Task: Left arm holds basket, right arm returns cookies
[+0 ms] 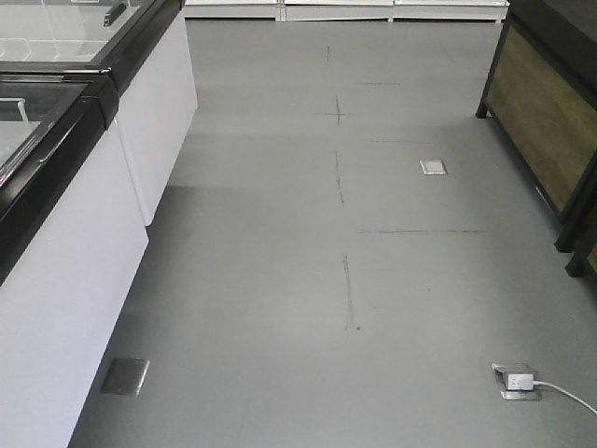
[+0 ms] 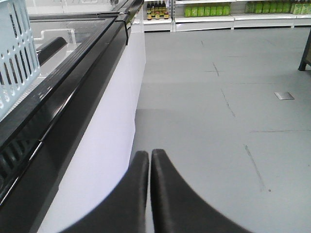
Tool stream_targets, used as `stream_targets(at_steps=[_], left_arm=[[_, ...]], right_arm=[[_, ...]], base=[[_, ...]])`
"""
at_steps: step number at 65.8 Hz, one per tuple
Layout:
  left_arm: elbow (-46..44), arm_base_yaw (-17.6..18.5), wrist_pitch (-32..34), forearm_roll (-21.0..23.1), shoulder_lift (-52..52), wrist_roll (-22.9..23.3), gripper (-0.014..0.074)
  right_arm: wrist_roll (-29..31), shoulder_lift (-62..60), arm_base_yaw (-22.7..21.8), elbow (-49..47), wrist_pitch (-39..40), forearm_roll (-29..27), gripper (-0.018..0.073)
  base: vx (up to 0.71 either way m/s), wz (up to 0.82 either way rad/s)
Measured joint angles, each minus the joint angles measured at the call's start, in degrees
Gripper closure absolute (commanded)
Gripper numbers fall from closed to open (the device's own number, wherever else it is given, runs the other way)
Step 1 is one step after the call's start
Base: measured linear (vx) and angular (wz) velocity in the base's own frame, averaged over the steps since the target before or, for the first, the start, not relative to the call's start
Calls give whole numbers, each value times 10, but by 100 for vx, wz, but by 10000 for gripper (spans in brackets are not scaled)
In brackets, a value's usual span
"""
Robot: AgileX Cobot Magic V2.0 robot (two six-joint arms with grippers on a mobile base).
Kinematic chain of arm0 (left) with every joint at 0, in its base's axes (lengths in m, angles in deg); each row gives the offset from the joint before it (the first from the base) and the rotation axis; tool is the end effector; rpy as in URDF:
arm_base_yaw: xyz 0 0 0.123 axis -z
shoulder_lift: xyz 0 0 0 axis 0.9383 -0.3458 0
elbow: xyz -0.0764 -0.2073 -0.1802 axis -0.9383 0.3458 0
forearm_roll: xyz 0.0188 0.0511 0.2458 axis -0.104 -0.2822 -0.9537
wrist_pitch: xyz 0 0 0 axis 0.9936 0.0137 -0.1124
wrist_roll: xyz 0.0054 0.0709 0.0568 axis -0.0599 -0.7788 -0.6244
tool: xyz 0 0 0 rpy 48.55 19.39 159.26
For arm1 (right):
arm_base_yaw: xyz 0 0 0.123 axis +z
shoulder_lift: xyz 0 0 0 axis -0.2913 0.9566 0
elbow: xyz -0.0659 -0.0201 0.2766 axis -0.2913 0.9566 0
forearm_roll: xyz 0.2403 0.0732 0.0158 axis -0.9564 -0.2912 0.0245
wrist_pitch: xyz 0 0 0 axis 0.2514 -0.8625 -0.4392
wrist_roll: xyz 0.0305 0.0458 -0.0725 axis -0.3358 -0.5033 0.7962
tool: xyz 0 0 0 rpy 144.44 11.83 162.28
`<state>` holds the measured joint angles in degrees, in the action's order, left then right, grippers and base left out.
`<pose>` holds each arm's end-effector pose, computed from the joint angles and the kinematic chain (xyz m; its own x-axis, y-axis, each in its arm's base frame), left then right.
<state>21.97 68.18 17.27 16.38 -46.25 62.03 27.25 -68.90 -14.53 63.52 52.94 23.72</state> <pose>0.0540 0.0042 0.1779 -0.2271 -0.0089 -0.9738 -0.0567 0.9984 0.0041 0.0565 0.0029 0.1913 -0.0672 -0.0250 -0.9974 -0.0490 0.9986 -0.0218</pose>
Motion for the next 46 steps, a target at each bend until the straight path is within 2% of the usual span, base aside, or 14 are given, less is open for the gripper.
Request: stream_targets(at_steps=[13, 26, 46], left_arm=[[0, 0, 0, -4, 0, -2, 603], [0, 0, 0, -30, 0, -32, 603], [0, 0, 5, -33, 0, -37, 603]], right_arm=[[0, 0, 0, 0, 0, 0, 568], [0, 0, 0, 0, 0, 0, 568], [0, 0, 0, 0, 0, 0, 568]], base=[[0, 0], [0, 0], [0, 0]])
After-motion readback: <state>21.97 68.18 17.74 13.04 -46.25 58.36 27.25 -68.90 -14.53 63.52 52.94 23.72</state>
